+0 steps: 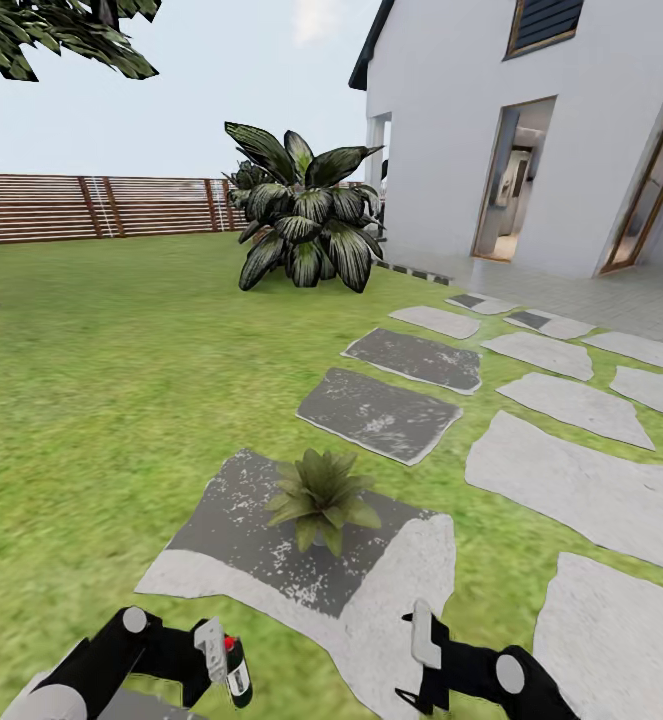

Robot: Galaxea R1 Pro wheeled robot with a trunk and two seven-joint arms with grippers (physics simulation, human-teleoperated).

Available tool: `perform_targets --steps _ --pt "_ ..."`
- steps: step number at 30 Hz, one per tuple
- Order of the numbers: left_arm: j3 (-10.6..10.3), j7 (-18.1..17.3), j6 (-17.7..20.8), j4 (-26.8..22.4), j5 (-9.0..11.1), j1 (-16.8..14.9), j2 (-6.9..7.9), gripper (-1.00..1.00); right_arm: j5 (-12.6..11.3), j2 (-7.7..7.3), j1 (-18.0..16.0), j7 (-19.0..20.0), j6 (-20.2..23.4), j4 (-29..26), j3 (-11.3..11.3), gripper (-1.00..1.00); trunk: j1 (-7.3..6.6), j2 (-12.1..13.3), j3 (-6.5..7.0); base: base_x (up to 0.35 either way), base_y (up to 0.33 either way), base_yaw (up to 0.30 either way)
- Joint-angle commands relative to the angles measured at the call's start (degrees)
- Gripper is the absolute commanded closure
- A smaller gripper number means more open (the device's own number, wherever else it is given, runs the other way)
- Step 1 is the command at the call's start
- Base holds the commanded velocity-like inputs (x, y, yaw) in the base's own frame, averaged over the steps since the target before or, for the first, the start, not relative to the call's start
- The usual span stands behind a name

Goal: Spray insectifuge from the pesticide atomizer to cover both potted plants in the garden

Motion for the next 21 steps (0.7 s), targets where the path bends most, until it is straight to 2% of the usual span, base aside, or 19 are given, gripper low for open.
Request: perform_targets --steps 1,3,6,12,18,19,21 --pt "-0.04 -0.11 -0.90 -0.09 -0.90 0.09 -0.37 1.00 0.54 0.30 -0.35 0.23 -0.01 0.13 -0.21 -1.00 -0.01 -0.02 -0.06 0.000 0.000 0.000" --pt "-0.50 -0.06 -1.40 0.00 -0.76 0.18 -0.36 1.00 0.53 0.95 -1.00 0.16 -0.07 0.27 -0.45 -1.00 -0.01 -0.02 -0.06 0.000 0.000 0.000" --pt "0.44 0.09 -1.38 0.24 -0.24 0.31 0.33 1.00 -0.02 1.92 -1.97 -0.14 -1.02 0.82 -1.32 -1.00 -0.01 -0.02 -0.06 0.000 0.000 0.000" --pt "0.60 0.03 -1.46 0.26 -0.70 0.17 0.41 1.00 -0.92 3.87 -2.97 -0.13 -1.37 1.10 -1.49 -1.00 -0.01 -0.02 -0.06 0.000 0.000 0.000" --pt "-1.16 -0.12 -1.23 -1.32 -2.62 0.06 -0.86 1.00 -0.94 5.81 -3.10 1.13 0.51 0.57 -1.40 -1.00 -0.01 -0.02 -0.06 0.000 0.000 0.000" --pt "-1.47 -0.16 -1.17 -1.64 -2.92 0.04 -1.19 1.00 -0.96 6.13 -3.15 1.45 0.83 0.41 -1.40 1.00 -0.01 -0.02 -0.06 0.000 0.000 0.000" --pt "-2.11 -0.35 -1.05 -2.28 -3.54 -0.14 -1.84 1.00 -0.99 6.78 -3.25 2.09 1.47 0.11 -1.39 1.00 -0.01 -0.02 -0.06 0.000 0.000 0.000"
